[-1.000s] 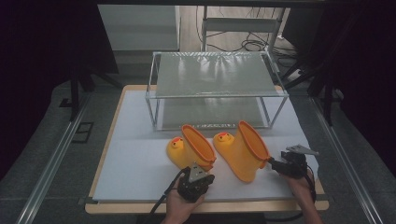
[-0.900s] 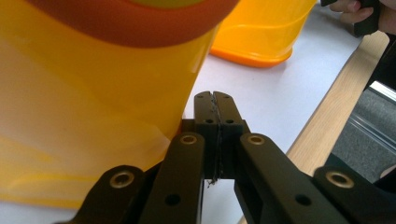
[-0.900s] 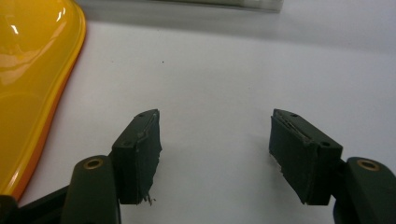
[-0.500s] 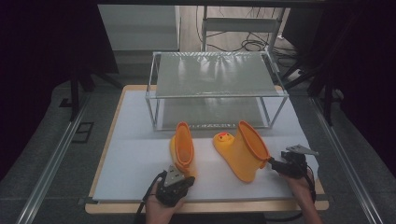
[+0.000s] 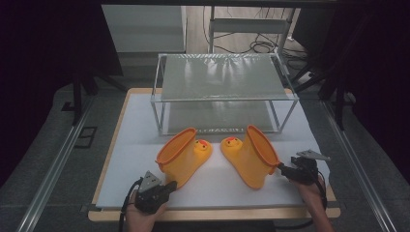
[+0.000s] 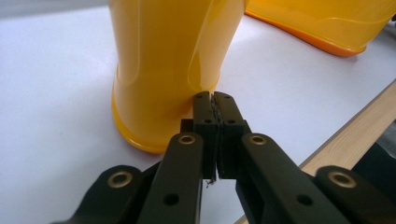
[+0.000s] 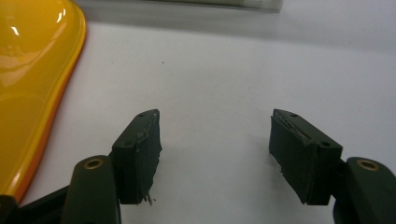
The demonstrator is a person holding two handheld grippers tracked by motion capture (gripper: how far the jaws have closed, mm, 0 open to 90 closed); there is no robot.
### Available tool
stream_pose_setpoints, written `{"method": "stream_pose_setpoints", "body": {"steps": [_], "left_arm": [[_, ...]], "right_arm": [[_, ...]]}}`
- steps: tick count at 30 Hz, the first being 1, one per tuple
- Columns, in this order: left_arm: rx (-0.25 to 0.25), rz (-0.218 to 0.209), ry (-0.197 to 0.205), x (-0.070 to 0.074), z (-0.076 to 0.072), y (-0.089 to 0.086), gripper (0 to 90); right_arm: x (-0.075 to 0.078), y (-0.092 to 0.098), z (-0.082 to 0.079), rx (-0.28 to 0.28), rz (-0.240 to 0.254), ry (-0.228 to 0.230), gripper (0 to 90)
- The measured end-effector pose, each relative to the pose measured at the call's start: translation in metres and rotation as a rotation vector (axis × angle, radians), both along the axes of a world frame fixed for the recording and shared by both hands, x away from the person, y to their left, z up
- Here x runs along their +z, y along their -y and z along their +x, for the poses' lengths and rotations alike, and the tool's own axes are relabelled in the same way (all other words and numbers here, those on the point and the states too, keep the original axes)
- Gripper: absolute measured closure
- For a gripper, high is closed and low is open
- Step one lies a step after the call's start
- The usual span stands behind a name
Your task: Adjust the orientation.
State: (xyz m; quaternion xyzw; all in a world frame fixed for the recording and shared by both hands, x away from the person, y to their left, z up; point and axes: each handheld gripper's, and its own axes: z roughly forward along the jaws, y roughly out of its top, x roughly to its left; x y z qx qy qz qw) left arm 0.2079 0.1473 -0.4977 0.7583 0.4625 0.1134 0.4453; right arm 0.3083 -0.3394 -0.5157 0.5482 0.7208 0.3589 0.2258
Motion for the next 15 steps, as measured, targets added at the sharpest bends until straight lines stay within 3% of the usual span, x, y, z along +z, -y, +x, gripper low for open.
{"method": "stream_pose_setpoints", "body": {"steps": [2, 4, 7, 8, 9, 13, 15], "left_arm": [[-0.011, -0.004, 0.009, 0.001, -0.002, -0.003, 82.7], [-0.014, -0.019, 0.018, 0.004, -0.004, -0.012, 73.4], [0.014, -0.045, 0.021, 0.007, -0.005, -0.035, 66.5], [0.042, -0.063, 0.0, 0.007, -0.002, -0.051, 65.3], [0.042, -0.063, 0.0, 0.007, -0.002, -0.051, 63.8], [0.077, -0.062, -0.035, 0.005, 0.012, -0.067, 59.3], [0.083, -0.062, -0.042, 0.007, 0.026, -0.07, 58.3]], "right_arm": [[0.0, 0.0, 0.0, 0.002, 0.0, -0.001, 34.2], [0.0, 0.0, 0.0, 0.005, 0.001, -0.001, 34.3], [0.001, 0.0, 0.0, 0.007, 0.009, 0.002, 35.2], [0.001, 0.0, 0.0, 0.006, 0.013, 0.002, 35.8], [0.001, -0.001, 0.0, 0.01, 0.016, 0.003, 36.3], [0.002, -0.002, 0.0, 0.035, 0.027, 0.005, 39.9], [0.003, -0.005, 0.0, 0.082, 0.027, -0.003, 43.9]]}}
